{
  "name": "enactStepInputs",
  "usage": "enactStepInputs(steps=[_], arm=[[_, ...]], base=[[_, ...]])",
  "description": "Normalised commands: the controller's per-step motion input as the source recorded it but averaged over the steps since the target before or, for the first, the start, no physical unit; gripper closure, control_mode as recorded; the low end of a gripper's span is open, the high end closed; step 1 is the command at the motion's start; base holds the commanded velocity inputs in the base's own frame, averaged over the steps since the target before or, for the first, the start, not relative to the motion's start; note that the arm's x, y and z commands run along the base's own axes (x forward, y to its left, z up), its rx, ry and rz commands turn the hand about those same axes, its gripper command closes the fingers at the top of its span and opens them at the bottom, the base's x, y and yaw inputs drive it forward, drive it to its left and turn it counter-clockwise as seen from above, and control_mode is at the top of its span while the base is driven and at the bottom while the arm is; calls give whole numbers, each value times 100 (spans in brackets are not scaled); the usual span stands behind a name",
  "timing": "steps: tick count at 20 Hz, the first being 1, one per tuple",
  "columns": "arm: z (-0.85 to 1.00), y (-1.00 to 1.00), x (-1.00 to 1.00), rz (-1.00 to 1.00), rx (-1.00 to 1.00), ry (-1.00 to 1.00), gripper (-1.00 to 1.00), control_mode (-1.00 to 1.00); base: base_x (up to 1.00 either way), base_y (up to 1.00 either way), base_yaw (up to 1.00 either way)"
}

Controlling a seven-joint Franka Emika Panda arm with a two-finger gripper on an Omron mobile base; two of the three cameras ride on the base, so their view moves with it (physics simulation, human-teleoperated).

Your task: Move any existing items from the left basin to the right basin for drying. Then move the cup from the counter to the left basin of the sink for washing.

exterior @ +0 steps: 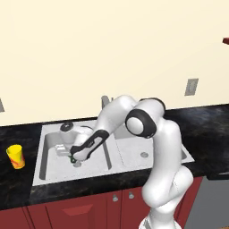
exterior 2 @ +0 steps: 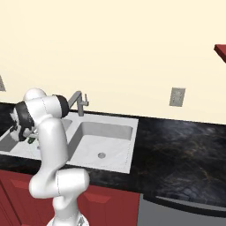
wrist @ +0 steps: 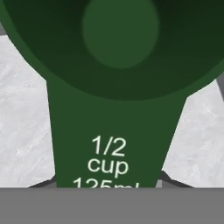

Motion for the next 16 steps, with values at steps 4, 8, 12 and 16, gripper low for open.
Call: enactStepInputs(steps=[4,8,12,16], arm=[[46,0,-17,-11,0,0,100,-100],[45,0,-38,-10,0,-1,100,-100],[40,0,-36,-12,0,-2,100,-100],[40,-3,-40,-13,0,-1,100,-100]], base=[[0,0,0],[0,0,0],[0,0,0],[0,0,0]])
